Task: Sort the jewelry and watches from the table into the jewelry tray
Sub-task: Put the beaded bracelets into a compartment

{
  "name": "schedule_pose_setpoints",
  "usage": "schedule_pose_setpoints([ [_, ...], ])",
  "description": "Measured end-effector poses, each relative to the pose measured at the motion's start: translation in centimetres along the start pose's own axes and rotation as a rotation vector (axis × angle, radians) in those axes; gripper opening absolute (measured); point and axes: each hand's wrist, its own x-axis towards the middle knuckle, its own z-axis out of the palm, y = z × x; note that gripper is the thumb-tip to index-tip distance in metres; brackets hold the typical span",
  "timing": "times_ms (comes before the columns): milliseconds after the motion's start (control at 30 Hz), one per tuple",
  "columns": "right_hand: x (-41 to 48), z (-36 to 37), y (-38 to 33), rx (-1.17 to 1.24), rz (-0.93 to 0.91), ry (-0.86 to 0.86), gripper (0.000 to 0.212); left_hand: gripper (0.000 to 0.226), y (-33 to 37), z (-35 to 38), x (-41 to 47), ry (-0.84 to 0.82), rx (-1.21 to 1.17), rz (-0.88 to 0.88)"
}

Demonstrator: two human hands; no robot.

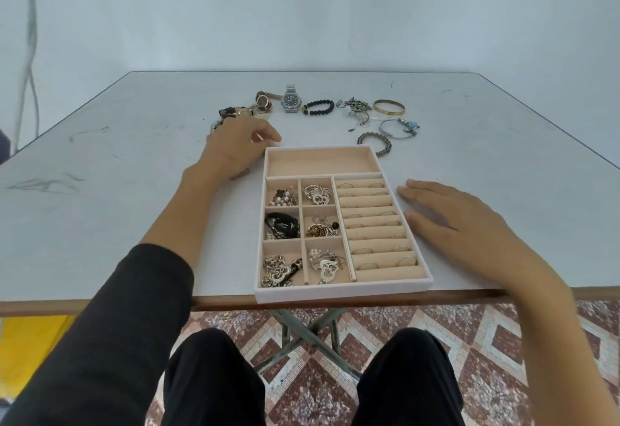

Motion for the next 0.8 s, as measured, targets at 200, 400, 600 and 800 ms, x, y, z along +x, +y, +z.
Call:
schedule_pose_setpoints([
  [200, 3.4, -3.1, 0.0, 0.108, 0.011, -0.019, 0.023, 0.018, -0.6, 0.6, 0.0, -0.020, 0.082, 0.117],
  [400, 10.4, -5.3, 0.0, 0.177, 0.067, -0.002, 0.010, 0.018, -1.0, 1.0, -0.1, 0.038, 0.087, 0.146],
  [600, 17.3, -4.6, 0.0, 0.077, 0.109, 0.054, 0.017, 0.017, -1.3, 1.0, -0.1, 0.047, 0.049, 0.141],
  [800, 19.7, -2.9, 0.9, 0.098, 0.222, 0.224, 0.026, 0.017, -1.1, 1.1, 0.0, 0.041, 0.050, 0.136],
])
